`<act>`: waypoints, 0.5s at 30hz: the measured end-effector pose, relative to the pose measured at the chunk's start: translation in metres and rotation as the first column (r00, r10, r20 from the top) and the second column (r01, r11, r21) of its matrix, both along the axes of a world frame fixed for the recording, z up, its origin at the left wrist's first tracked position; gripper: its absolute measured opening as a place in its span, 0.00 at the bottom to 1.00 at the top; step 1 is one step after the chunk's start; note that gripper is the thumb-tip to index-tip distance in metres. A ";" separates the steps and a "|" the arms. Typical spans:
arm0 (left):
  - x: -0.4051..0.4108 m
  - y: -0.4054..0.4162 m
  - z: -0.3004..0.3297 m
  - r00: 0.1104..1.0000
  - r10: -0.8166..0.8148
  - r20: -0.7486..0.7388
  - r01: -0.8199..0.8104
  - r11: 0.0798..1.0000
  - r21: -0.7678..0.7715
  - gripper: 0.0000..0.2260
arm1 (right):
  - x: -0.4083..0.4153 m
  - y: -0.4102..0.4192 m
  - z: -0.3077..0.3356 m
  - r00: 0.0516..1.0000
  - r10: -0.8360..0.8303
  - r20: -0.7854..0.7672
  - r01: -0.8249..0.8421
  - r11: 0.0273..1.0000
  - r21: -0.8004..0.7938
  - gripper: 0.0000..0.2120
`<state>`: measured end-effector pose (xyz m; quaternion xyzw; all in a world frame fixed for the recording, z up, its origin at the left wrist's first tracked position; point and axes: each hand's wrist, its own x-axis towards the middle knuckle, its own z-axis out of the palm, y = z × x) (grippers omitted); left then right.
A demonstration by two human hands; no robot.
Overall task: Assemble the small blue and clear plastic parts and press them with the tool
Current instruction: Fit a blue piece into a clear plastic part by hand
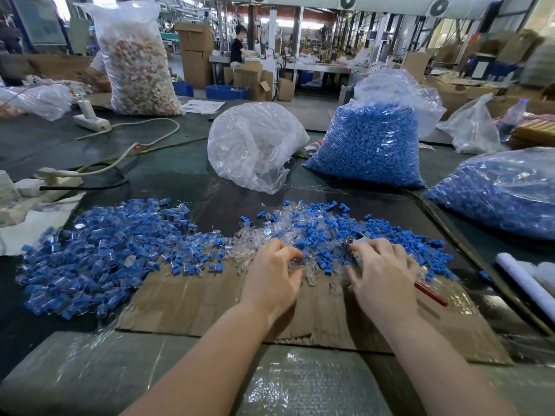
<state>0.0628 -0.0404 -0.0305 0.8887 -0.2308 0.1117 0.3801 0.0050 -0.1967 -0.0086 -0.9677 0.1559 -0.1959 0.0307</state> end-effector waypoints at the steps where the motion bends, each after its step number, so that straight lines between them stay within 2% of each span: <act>1: -0.001 -0.002 -0.002 1.000 -0.007 -0.003 0.007 1.000 0.006 0.12 | 0.001 0.004 0.000 0.999 0.041 0.016 -0.041 0.999 -0.004 0.14; 5: -0.007 -0.005 -0.009 0.999 -0.041 0.019 0.040 0.999 0.021 0.15 | 0.009 0.016 -0.002 0.992 0.117 -0.041 -0.117 0.993 -0.012 0.10; 9: -0.008 -0.003 -0.009 0.994 -0.105 0.043 0.103 0.994 0.038 0.16 | 0.014 0.022 -0.001 0.989 0.081 -0.126 -0.083 0.996 -0.010 0.11; 12: -0.008 -0.003 -0.009 0.987 -0.155 0.038 0.152 0.985 0.078 0.15 | 0.016 0.023 0.000 0.984 0.081 -0.158 -0.084 0.996 -0.013 0.11; 15: -0.007 -0.003 -0.008 0.988 -0.154 0.023 0.153 0.987 0.044 0.11 | 0.017 0.022 0.001 0.984 0.086 -0.158 -0.092 0.995 -0.029 0.11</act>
